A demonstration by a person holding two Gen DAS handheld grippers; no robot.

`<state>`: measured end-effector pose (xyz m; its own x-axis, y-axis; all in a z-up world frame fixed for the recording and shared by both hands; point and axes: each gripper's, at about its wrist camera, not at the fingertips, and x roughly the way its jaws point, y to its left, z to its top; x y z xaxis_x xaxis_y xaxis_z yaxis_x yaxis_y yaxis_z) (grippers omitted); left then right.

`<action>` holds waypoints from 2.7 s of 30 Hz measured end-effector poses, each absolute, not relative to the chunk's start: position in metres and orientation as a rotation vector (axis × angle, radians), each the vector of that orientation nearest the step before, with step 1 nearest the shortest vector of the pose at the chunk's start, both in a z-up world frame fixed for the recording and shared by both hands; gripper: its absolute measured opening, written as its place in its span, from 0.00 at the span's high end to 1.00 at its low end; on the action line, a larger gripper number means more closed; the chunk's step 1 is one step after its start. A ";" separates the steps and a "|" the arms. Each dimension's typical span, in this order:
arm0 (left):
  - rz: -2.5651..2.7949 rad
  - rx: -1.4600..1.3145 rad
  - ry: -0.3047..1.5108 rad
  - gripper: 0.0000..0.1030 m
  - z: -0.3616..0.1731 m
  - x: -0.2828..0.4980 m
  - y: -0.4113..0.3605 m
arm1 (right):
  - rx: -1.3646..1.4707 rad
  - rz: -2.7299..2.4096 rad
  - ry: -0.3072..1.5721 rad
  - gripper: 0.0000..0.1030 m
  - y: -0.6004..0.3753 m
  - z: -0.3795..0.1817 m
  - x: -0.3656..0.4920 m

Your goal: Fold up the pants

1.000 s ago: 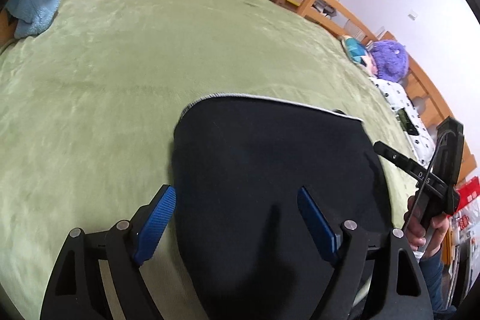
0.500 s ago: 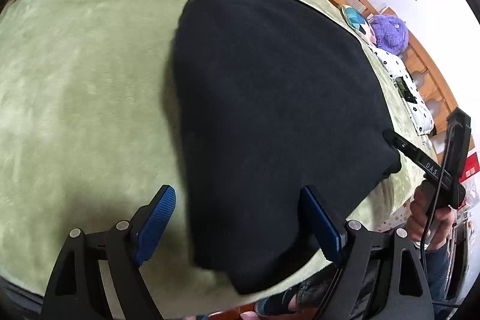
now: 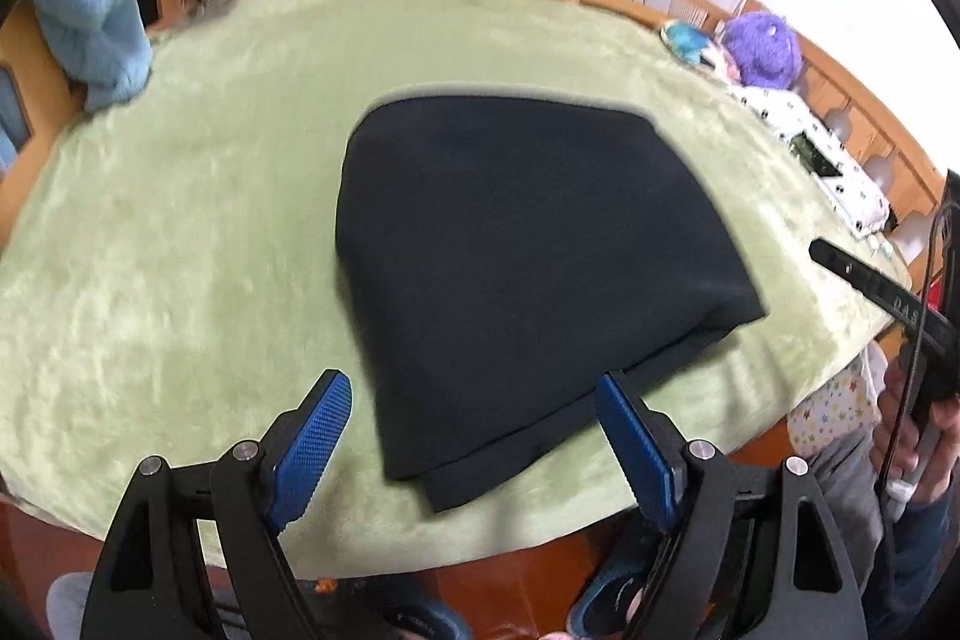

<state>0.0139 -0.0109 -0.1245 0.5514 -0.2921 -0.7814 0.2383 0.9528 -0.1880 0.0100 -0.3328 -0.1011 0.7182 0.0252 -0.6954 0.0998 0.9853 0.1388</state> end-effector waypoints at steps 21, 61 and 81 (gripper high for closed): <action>-0.222 -0.029 0.688 0.10 -0.015 -0.052 -0.048 | 0.081 -0.118 0.646 0.01 -0.305 -0.006 -0.075; -0.199 -0.077 0.675 0.09 -0.002 -0.071 -0.037 | 0.084 -0.120 0.648 0.01 -0.313 -0.004 -0.094; -0.207 -0.072 0.670 0.09 0.004 -0.072 -0.037 | 0.085 -0.122 0.635 0.01 -0.318 0.000 -0.102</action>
